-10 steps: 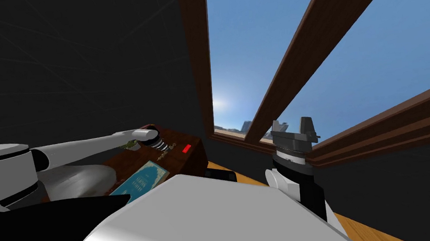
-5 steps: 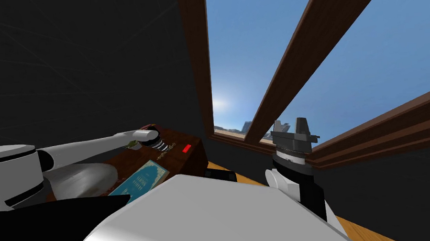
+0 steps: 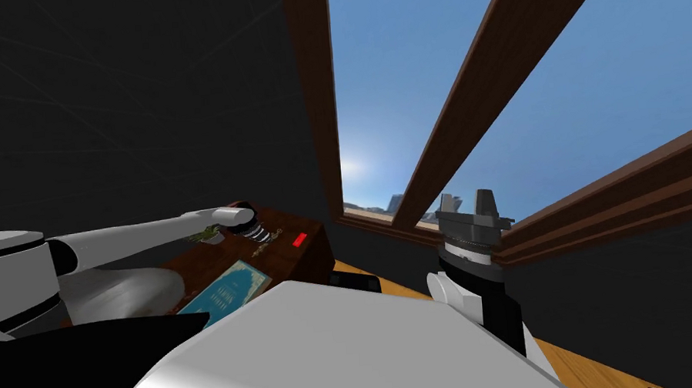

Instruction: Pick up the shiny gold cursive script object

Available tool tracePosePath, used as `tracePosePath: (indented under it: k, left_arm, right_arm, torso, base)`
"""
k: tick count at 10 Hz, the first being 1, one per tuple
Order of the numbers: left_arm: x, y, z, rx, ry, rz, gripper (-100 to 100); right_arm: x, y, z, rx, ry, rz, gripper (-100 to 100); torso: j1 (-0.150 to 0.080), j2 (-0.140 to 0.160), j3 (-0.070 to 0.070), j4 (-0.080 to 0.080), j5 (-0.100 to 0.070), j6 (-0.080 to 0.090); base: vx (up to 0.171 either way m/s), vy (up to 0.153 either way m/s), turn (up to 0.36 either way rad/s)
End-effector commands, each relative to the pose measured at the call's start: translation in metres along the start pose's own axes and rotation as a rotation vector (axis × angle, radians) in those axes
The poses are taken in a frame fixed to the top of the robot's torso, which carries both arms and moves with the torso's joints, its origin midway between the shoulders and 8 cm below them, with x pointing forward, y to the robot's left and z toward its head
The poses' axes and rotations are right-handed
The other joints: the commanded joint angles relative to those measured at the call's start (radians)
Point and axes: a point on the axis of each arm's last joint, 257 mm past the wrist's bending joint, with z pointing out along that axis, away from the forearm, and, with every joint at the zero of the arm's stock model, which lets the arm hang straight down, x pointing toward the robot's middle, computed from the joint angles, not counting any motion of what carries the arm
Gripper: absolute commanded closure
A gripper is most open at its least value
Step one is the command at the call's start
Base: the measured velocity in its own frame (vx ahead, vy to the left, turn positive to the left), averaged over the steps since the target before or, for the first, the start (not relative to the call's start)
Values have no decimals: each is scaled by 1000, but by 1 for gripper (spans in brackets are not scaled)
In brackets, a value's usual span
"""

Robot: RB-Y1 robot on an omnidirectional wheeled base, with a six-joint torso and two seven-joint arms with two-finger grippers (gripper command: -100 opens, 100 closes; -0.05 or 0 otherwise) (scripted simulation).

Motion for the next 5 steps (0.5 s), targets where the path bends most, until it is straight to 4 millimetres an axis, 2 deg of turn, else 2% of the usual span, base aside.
tracePosePath:
  k: [1, 3, 4, 5]
  left_arm:
    - [0, 2, -10, 4, -1, -15, 100]
    - [0, 4, -20, 9, -2, -29, 100]
    - [1, 3, -16, 7, -1, -21, 100]
    - [1, 3, -16, 7, -1, -24, 0]
  right_arm:
    - [0, 0, 0, 0, 0, 0, 0]
    - [0, 0, 0, 0, 0, 0, 0]
    - [0, 0, 0, 0, 0, 0, 0]
    - [0, 0, 0, 0, 0, 0, 0]
  torso:
    - [0, 0, 0, 0, 0, 0]
    - [-1, 2, 1, 0, 0, -1]
    - [-2, 3, 2, 1, 0, -1]
    - [-2, 1, 1, 0, 0, -1]
  base:
    - [-52, 32, -91]
    - [-52, 16, -53]
    - [-21, 5, -17]
    - [0, 0, 0]
